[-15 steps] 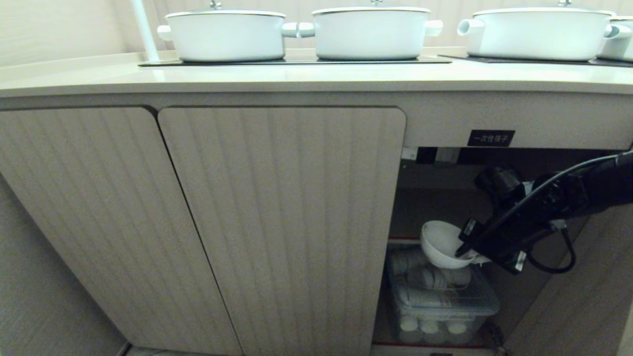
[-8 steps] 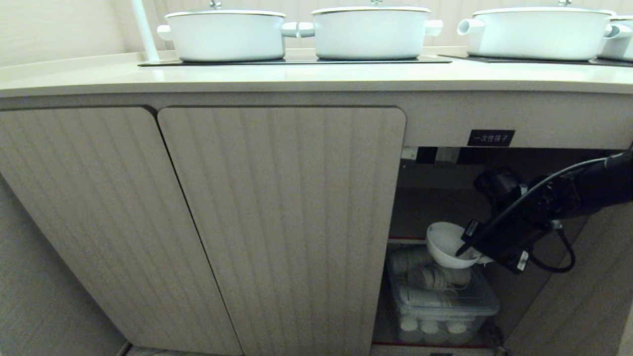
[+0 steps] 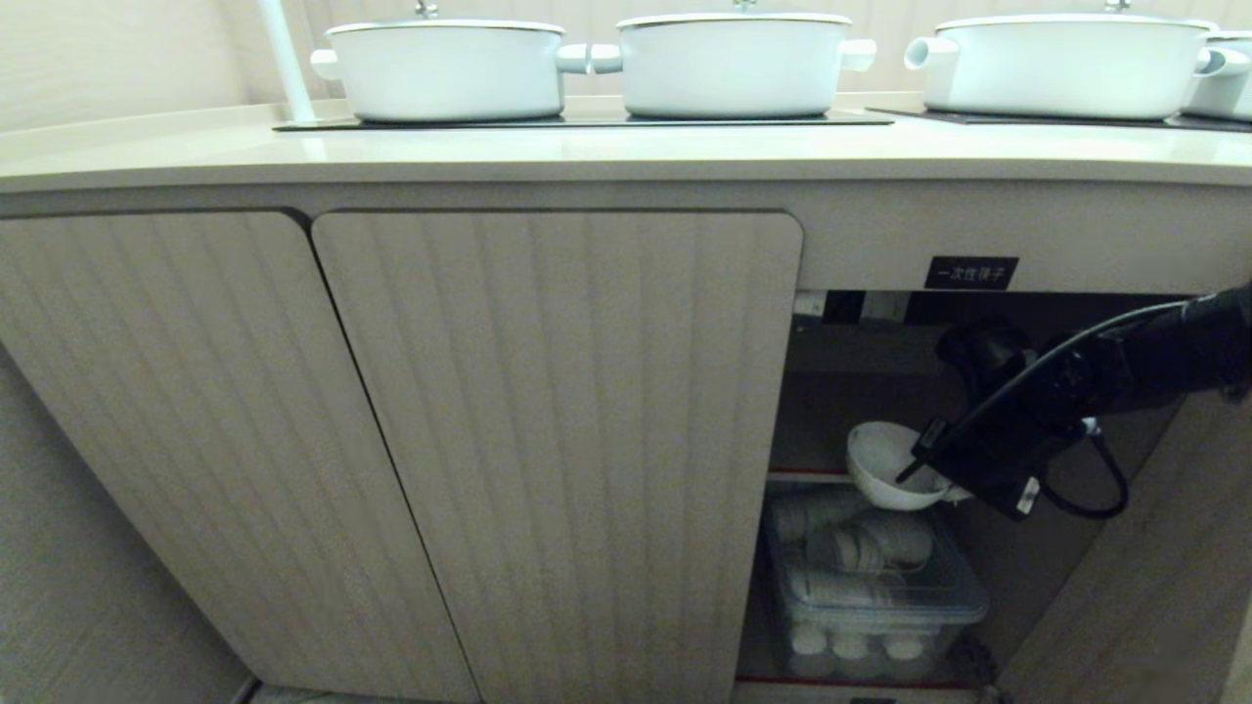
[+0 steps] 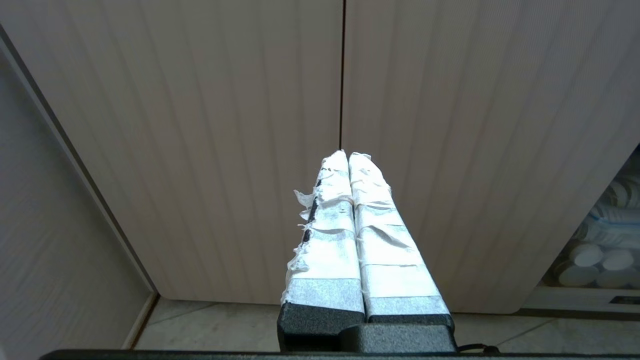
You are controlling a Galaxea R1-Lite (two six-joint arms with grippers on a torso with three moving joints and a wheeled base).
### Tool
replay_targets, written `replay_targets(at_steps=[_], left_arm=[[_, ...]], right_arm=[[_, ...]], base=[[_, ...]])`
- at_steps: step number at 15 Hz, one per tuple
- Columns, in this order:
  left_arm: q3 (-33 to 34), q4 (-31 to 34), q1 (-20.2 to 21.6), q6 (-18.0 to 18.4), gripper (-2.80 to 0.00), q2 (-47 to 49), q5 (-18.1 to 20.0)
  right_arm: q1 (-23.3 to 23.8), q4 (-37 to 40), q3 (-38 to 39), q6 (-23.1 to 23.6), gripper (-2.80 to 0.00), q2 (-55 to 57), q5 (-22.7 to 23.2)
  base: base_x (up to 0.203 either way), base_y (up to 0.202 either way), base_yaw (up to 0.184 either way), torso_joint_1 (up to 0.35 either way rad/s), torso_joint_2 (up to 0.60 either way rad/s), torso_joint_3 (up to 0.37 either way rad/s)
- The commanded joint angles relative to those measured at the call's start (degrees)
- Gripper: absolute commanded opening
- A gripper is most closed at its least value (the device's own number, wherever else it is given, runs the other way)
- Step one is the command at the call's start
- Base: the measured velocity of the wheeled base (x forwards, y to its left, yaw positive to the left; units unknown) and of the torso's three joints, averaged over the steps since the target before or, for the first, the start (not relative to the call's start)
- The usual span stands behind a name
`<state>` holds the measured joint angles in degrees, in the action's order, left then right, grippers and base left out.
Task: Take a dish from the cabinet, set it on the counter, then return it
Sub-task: Put it back into the cabinet
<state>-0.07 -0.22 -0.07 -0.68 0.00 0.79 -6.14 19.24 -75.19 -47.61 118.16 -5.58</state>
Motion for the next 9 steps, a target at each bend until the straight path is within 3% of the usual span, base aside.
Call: replay_targets(at_steps=[1,9], left_arm=[[-0.01,-0.04,-0.01,-0.02,-2.8,0.0,0.0],[-0.01,-0.04,-0.01,-0.02,-2.8,0.0,0.0]], right_arm=[[-0.01,0.1,-1.02,-0.29,-2.8,0.41,-0.04],[0.21,0.55,-4.78,-0.29,-2.8,3.59,-0.56]], base=[[0.0,0.0,0.0,0.0,0.0,0.0],[0.0,0.0,0.0,0.0,0.0,0.0]])
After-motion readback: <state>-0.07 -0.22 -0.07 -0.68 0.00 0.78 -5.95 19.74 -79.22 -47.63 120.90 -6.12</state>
